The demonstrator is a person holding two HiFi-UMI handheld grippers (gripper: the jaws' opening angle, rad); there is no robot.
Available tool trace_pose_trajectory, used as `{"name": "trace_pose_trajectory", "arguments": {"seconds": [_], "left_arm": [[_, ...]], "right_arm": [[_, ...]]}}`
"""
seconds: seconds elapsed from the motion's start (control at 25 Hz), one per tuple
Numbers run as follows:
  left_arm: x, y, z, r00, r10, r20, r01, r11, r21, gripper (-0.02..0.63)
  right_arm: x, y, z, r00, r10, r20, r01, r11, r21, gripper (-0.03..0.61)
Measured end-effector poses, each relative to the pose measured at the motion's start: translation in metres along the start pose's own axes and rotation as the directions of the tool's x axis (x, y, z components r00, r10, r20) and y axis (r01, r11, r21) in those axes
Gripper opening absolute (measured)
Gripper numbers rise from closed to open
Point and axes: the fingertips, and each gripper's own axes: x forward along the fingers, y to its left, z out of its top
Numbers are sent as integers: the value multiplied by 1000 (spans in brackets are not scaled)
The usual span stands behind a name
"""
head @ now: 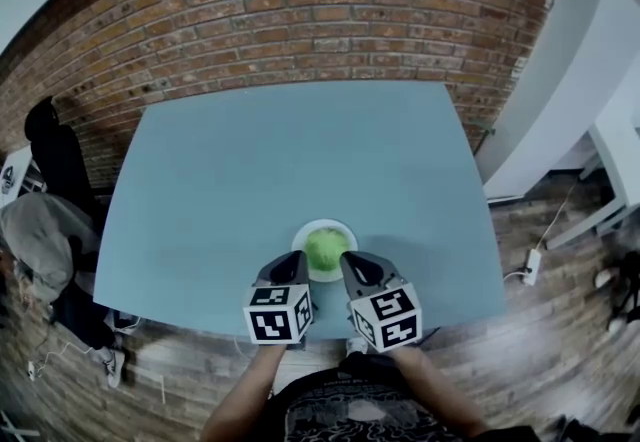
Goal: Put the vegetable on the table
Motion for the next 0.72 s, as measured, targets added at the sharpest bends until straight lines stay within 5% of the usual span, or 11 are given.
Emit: {"name": "trace_pose_trajectory", "arguments": {"seconds": [0.72], "left_arm": [[-55,-42,10,988,-122,90,117,992,51,0]], "right_arm": [[-28,41,17,999,2,52,0,999,-44,8]]}}
